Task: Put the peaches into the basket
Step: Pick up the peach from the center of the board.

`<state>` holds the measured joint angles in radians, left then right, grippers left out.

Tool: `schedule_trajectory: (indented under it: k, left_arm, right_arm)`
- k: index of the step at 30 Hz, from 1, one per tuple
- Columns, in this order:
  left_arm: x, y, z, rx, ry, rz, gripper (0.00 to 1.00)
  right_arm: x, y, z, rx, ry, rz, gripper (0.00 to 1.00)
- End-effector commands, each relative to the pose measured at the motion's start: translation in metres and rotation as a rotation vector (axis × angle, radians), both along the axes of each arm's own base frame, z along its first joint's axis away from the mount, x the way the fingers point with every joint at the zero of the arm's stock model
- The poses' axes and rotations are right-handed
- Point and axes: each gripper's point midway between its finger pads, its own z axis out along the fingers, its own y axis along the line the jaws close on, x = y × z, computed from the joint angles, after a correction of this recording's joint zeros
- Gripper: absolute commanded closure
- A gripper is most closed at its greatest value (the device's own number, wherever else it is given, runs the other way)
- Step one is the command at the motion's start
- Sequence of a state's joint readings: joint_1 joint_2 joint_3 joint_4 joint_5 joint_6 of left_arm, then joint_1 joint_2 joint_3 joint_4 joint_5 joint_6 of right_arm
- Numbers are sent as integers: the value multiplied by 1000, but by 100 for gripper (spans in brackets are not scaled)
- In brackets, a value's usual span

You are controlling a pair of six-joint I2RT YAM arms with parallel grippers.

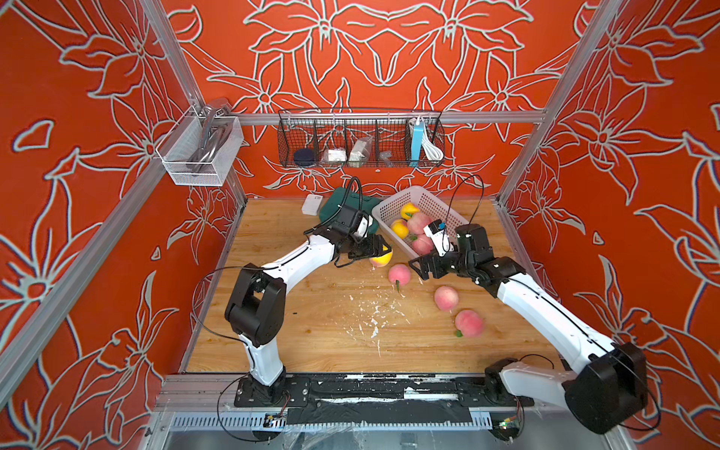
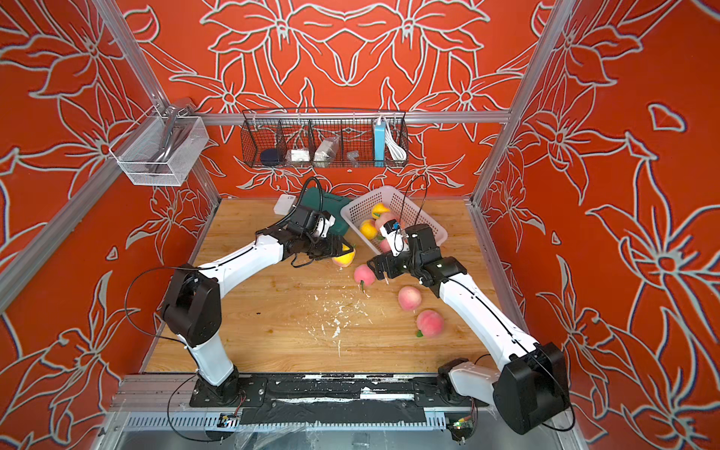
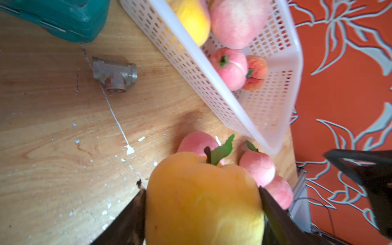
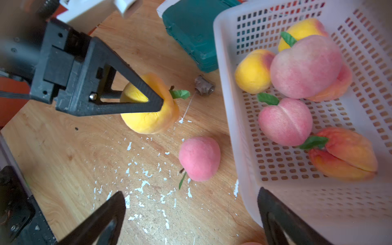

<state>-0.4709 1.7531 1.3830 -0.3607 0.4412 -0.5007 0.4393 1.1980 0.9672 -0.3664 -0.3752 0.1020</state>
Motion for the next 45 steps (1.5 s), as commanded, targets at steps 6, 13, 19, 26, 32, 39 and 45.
schedule_trajectory:
  k: [6, 13, 19, 26, 32, 39, 45]
  left_arm:
    - [-34, -5, 41, -141, 32, -50, 36]
    - [-54, -8, 62, -219, 50, -99, 36]
    - [-64, -11, 75, -272, 61, -130, 36]
    - [-72, -17, 79, -325, 89, -170, 36]
    - [-74, -20, 82, -354, 98, -188, 36]
    - [-74, -25, 90, -394, 100, -206, 37]
    - [-78, -27, 94, -408, 105, -233, 37]
  right_arm:
    - [-14, 26, 19, 18, -85, 96, 1]
    - [-20, 45, 36, 43, -148, 132, 1]
    - [-20, 57, 38, 33, -169, 149, 1]
    - [-18, 66, 39, 40, -175, 165, 1]
    - [-19, 76, 37, 54, -171, 197, 1]
    - [-20, 82, 38, 63, -177, 217, 1]
    - [-19, 85, 39, 67, -178, 220, 4]
